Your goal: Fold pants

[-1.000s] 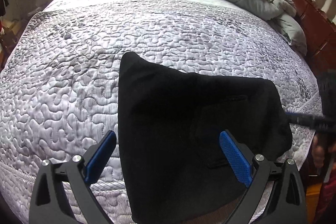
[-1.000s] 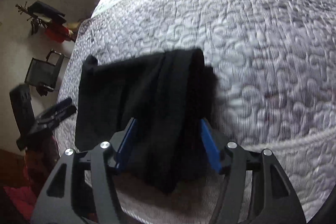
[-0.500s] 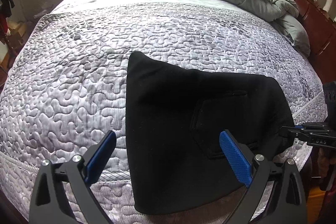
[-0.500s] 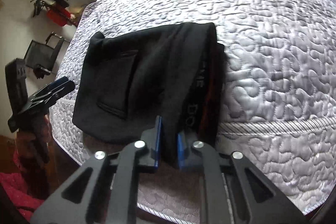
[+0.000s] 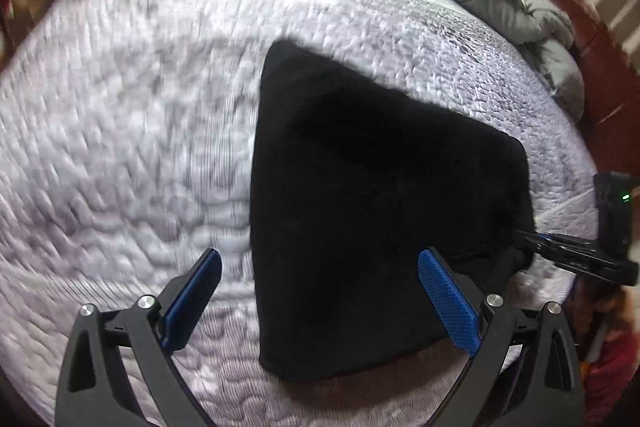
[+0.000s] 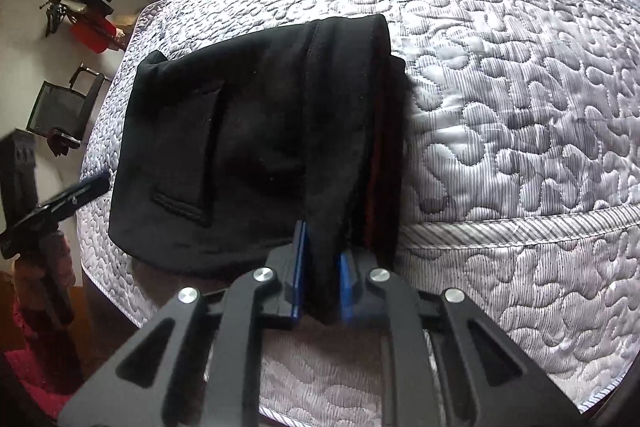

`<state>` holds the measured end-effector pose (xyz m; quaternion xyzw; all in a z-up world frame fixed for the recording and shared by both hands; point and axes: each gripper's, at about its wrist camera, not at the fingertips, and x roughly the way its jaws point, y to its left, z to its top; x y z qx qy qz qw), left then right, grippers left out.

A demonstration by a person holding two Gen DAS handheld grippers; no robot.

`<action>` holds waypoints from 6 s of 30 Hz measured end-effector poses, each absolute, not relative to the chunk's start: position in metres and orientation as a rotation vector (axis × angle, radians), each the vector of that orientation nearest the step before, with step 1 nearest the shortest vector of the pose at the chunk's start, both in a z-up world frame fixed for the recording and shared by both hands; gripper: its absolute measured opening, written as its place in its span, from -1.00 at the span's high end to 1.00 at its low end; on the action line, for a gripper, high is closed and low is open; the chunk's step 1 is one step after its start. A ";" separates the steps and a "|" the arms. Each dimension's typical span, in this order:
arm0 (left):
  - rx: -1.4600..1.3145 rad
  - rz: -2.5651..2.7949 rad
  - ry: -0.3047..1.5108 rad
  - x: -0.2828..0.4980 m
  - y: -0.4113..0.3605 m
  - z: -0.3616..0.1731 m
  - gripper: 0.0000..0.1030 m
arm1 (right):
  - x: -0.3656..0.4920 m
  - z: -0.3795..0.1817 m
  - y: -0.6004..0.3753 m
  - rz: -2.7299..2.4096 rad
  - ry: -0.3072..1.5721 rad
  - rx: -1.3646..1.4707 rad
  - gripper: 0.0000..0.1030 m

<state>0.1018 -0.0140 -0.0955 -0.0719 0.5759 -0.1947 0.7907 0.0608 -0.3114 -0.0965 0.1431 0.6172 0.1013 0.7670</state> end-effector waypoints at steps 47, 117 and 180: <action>-0.158 -0.435 1.328 0.080 -0.020 -0.122 -0.46 | 0.039 -0.083 -0.329 0.268 1.304 0.378 0.87; -0.203 -0.494 1.039 0.233 -0.072 -0.049 0.42 | 0.211 -0.021 -0.345 0.195 1.161 0.204 0.46; -0.017 -0.248 1.047 0.095 -0.062 -0.053 -0.92 | 0.069 -0.020 -0.314 0.054 1.178 0.180 -0.79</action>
